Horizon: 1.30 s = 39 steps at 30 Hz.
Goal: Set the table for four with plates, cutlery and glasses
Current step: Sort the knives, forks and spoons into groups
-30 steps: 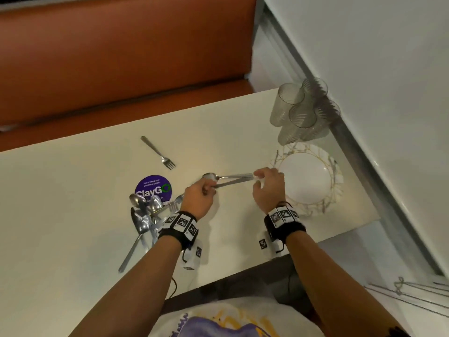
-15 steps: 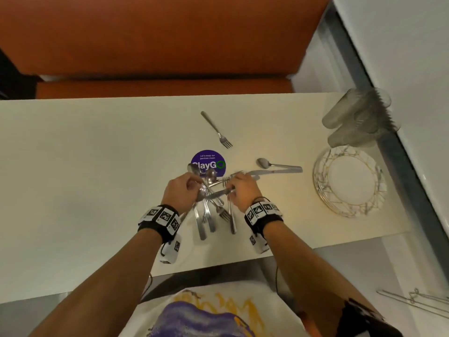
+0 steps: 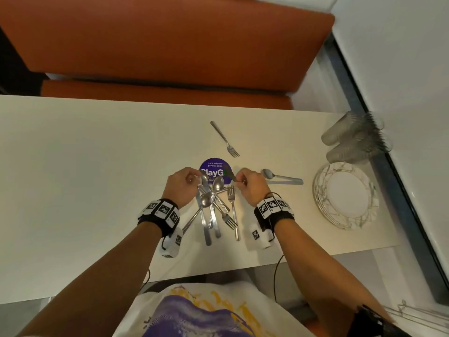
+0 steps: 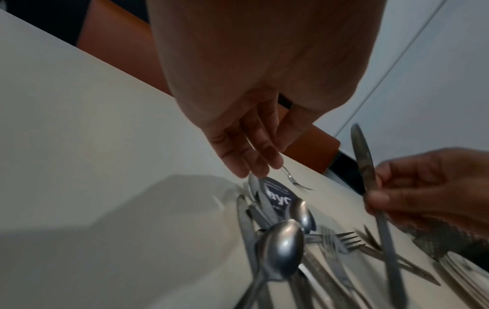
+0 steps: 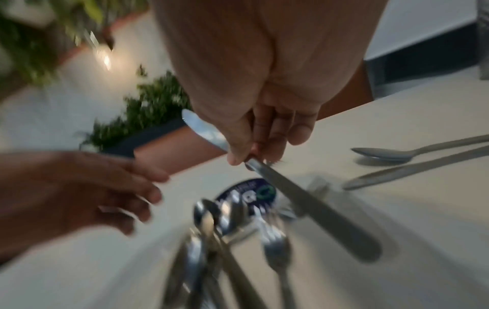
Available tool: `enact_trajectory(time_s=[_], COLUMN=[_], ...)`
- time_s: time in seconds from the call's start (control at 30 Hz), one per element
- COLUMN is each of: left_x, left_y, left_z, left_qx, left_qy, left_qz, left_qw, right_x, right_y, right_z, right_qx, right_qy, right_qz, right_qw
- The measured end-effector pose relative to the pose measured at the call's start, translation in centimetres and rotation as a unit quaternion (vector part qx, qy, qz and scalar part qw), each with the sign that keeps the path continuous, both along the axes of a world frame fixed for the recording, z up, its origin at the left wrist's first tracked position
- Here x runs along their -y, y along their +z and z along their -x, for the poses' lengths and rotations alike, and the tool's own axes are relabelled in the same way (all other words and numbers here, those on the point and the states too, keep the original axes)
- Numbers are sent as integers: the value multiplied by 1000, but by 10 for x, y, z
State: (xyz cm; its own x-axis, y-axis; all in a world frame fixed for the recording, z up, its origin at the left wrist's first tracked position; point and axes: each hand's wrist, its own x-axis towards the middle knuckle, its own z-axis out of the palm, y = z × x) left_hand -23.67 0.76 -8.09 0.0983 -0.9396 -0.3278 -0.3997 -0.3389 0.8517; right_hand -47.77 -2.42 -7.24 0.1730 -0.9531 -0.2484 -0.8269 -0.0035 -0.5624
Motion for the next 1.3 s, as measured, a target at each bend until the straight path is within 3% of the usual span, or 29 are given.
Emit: enact_trajectory(time_s=[0.17,0.27,0.4,0.63,0.77,0.9,1.03,1.3], left_x=[15,23,31,32,32,34,36,36], left_y=[18,28,19,-1,-11,-5,-9,-13], left_z=[32,50,67,86,100,120,134,145], left_qx=[-154,-192,-206,-166,-145,-111,-100,-107], left_qy=[-21,-25,20,78,82,63,64,84], left_qz=[-62,-68,-64,-84,-87,-78,-76,-81], left_qw=[986,979,976,979,982,989,990,987], right_x=[15,22,30,34,22,14,10,6], right_y=[25,30,33,6,-19,-38,-51,-53], right_z=[-37,-48,-39,56,111,135,140,131], right_qx=[144,218,232,111,-54,-136,-151,-102], right_qy=[-116,-153,-130,-141,-70,-19,5,78], right_qz=[30,15,19,-12,-25,-7,36,32], right_qw=[982,964,964,984,996,991,988,991])
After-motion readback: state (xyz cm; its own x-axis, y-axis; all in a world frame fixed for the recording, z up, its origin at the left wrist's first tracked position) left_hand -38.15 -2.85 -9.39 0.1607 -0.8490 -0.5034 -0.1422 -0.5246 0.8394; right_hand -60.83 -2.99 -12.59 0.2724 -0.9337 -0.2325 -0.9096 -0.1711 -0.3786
